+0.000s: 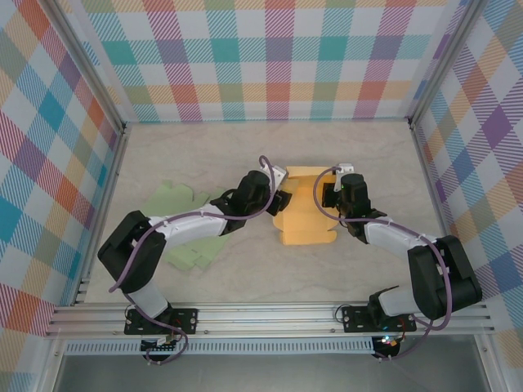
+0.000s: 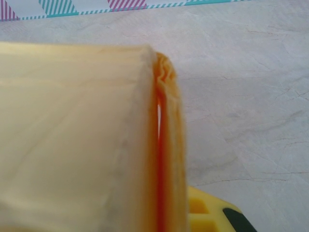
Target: Fold the paper box
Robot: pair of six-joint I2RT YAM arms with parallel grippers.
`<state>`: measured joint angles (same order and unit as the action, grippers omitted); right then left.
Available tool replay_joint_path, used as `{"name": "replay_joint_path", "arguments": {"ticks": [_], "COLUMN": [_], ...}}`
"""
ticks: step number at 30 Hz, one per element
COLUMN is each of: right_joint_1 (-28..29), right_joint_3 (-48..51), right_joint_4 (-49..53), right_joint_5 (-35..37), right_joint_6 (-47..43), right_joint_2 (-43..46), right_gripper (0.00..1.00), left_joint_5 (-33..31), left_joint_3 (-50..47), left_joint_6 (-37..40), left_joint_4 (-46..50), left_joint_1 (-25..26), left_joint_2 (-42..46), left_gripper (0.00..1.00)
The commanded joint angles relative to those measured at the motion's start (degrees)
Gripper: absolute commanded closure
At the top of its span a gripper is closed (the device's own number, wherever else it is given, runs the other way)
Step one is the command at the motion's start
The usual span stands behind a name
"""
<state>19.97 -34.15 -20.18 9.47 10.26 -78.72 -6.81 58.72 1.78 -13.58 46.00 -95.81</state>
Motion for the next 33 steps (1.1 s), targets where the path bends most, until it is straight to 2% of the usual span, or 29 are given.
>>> {"name": "replay_joint_path", "arguments": {"ticks": [1, 5, 13, 18, 24, 33], "right_joint_1": [0.3, 0.3, 0.6, 1.7, 4.5, 10.0], "right_joint_3": [0.0, 0.0, -0.9, -2.5, -5.5, -6.8], "right_joint_4": [-2.1, -2.0, 0.7, 3.3, 7.2, 11.0], "right_joint_5": [-1.4, -2.5, -4.4, -4.2, -0.6, 7.5], "right_joint_6": [0.7, 0.6, 2.8, 4.4, 5.8, 8.8], "right_joint_2": [0.1, 0.1, 0.4, 1.7, 2.4, 4.6], "right_gripper": [1.00, 1.00, 1.00, 1.00, 1.00, 1.00], "left_joint_5": [-8.0, -11.6, -19.1, -22.9, -30.6, -43.0], "left_joint_3": [1.9, 1.8, 3.4, 3.9, 4.9, 6.3], "left_joint_6": [1.0, 0.3, -0.5, -0.1, 0.3, -3.2], "left_joint_4": [-4.9, -8.0, -11.5, -12.7, -13.2, -11.8], "left_joint_1": [1.2, 1.5, 2.8, 4.0, 5.3, 5.8], "left_joint_2": [-0.6, -1.0, -2.8, -3.9, -4.9, -5.7], "left_gripper": [0.52, 0.54, 0.69, 0.72, 0.76, 0.81]}}
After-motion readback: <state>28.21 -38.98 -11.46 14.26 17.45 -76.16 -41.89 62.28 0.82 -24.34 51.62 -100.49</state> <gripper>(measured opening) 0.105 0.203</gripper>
